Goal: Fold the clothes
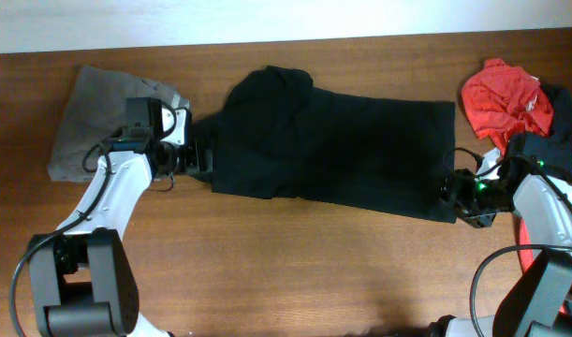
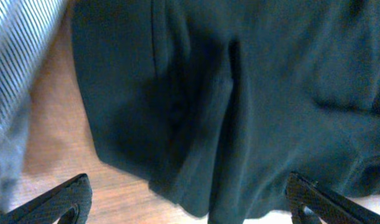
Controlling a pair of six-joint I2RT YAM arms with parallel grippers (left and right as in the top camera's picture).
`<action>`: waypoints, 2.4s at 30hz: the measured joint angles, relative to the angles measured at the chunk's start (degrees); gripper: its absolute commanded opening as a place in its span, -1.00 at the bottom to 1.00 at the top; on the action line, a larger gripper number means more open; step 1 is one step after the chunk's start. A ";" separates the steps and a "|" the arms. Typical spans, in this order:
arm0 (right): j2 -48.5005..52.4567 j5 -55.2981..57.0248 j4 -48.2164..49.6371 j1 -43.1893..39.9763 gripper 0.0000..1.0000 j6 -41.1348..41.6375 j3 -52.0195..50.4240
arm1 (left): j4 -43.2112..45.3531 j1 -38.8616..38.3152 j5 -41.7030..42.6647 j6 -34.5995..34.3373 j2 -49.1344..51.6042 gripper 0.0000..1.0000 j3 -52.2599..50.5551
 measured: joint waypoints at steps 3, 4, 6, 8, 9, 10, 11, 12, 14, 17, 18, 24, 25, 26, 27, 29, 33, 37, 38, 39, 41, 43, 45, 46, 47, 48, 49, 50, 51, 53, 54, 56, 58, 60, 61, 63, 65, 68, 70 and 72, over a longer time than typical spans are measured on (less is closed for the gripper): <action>0.00 1.16 0.94 0.00 0.21 0.76 -1.36 | -0.20 -0.87 0.00 1.03 0.70 0.66 0.00; 0.11 1.31 1.88 0.00 0.20 1.09 -2.27 | -0.09 -1.31 0.02 1.25 1.33 0.61 0.00; 0.96 1.27 4.94 0.00 0.18 1.70 -4.57 | 1.03 -2.05 0.07 1.62 3.13 0.51 0.00; 2.03 1.18 7.89 0.00 0.11 1.99 -6.45 | 2.43 -2.51 0.09 2.01 5.05 0.43 -0.04; 2.58 1.11 9.01 0.00 0.10 2.08 -7.21 | 3.15 -2.56 0.11 2.10 5.77 0.39 -0.04; 3.37 0.98 10.78 0.00 0.06 2.25 -8.33 | 3.89 -2.56 0.11 2.10 6.62 0.26 -0.04; 3.78 0.79 11.87 0.00 -0.05 2.32 -8.98 | 4.26 -2.56 0.09 2.05 7.23 0.13 -0.07; 3.91 0.52 12.31 0.00 -0.18 2.45 -9.40 | 4.44 -2.56 0.09 2.16 7.50 -0.11 -0.07; 3.85 0.55 13.84 0.00 -0.53 2.69 -9.94 | 4.52 -2.56 0.15 2.47 7.61 -0.44 -0.11; 4.13 0.87 15.19 0.00 -0.86 3.08 -10.32 | 4.37 -2.56 0.20 2.62 7.61 -0.70 -0.11; 4.31 1.07 15.30 0.00 -0.92 3.19 -10.36 | 4.13 -2.56 0.20 2.49 7.58 -0.82 -0.11; 4.44 6.32 8.31 0.00 -0.92 6.01 -9.20 | -1.07 -2.40 0.50 1.25 7.58 -0.99 -0.09; 4.44 7.67 6.64 0.02 -0.92 6.21 -8.74 | -2.47 -2.21 0.66 0.92 7.61 -0.99 -0.09; 4.44 8.90 5.27 0.00 -0.92 6.36 -8.35 | -3.93 -1.97 0.76 0.74 7.61 -0.99 -0.11; 4.44 10.25 3.98 0.02 -0.92 6.45 -7.91 | -5.31 -1.66 0.92 0.57 7.58 -0.99 -0.11; 4.48 12.70 1.95 0.00 -0.92 6.62 -6.86 | -9.11 -0.87 1.20 0.48 7.58 -0.99 -0.11; 4.48 14.95 1.22 0.02 -0.92 6.62 -4.94 | -15.63 0.07 1.57 -0.13 7.58 -0.93 -0.15; 4.48 15.89 1.95 0.02 -0.83 6.58 -4.74 | -21.81 0.11 1.81 -2.03 7.61 -0.81 -0.15; 4.48 16.09 2.10 0.00 -0.81 6.54 -4.70 | -22.95 0.11 1.81 -2.32 7.58 -0.77 -0.15; 4.48 16.20 2.05 0.02 -0.79 6.54 -4.59 | -23.82 0.11 1.81 -2.49 7.58 -0.59 -0.15; 4.48 16.46 1.46 0.02 -0.56 6.60 -4.07 | -25.16 0.11 1.73 -3.08 7.58 -0.44 -0.15; 4.50 17.05 0.26 0.00 -0.18 6.75 -3.04 | -25.90 0.17 1.66 -3.43 7.56 -0.03 -0.15; 4.55 17.38 -2.01 0.00 0.00 6.36 -0.90 | -25.99 0.22 1.51 -3.48 6.93 0.29 -0.15; 4.57 17.33 -2.73 0.00 0.05 6.38 0.04 | -26.12 0.26 1.49 -3.72 6.32 0.51 0.00; 4.55 17.11 -3.10 0.00 0.06 6.64 0.92 | -26.43 0.28 1.42 -3.85 5.68 0.64 0.46; 4.55 16.85 -3.63 0.00 0.08 6.49 2.29 | -26.75 0.31 1.49 -3.76 4.57 0.92 1.53; 4.55 16.28 -4.11 0.00 0.10 6.43 3.80 | -26.93 0.37 1.57 -3.72 3.41 0.99 3.76; 4.55 15.63 -4.66 0.00 0.10 6.36 5.09 | -26.80 0.37 1.70 -3.50 2.75 0.98 5.09; 4.55 14.51 -5.53 0.00 0.10 6.10 7.08 | -26.88 0.44 2.58 -3.48 1.60 0.98 8.50; 4.52 12.20 -7.30 0.00 0.10 5.14 10.58 | -26.38 0.48 5.11 -1.92 0.26 0.99 13.44; 4.46 10.73 -8.17 0.00 0.11 4.44 12.66 | -25.44 0.48 6.80 -0.39 -0.24 0.98 16.17; 4.42 8.20 -9.49 0.00 0.11 3.10 16.31 | -23.06 0.46 9.40 1.77 -0.81 0.97 20.22; 4.37 5.84 -10.47 0.00 0.11 1.75 19.69 | -18.88 0.17 11.41 3.45 -1.27 0.94 23.87; 4.31 4.33 -10.58 0.00 0.11 1.18 21.44 | -14.71 -0.31 11.91 3.96 -1.33 0.93 25.35; 4.24 3.48 -10.36 0.00 0.11 0.66 22.01 | -12.52 -0.61 11.85 4.11 -1.31 0.92 25.59; 4.22 1.53 -9.31 0.00 0.11 -0.76 22.49 | -9.29 -1.40 11.85 4.44 -0.83 0.89 25.75; 4.22 0.09 -8.92 0.00 0.11 -1.77 22.56 | -6.21 -2.45 11.87 4.59 1.07 0.83 26.14; 4.22 -1.18 -8.85 0.00 0.11 -2.80 22.56 | -1.84 -3.93 11.87 5.07 7.56 0.78 28.20; 4.22 -1.46 -8.90 0.00 0.11 -3.04 22.56 | 1.40 -4.98 11.78 5.18 13.81 0.67 29.94; 4.22 -1.70 -8.96 0.00 0.11 -3.26 22.56 | 4.28 -5.99 11.65 5.40 20.44 0.60 32.48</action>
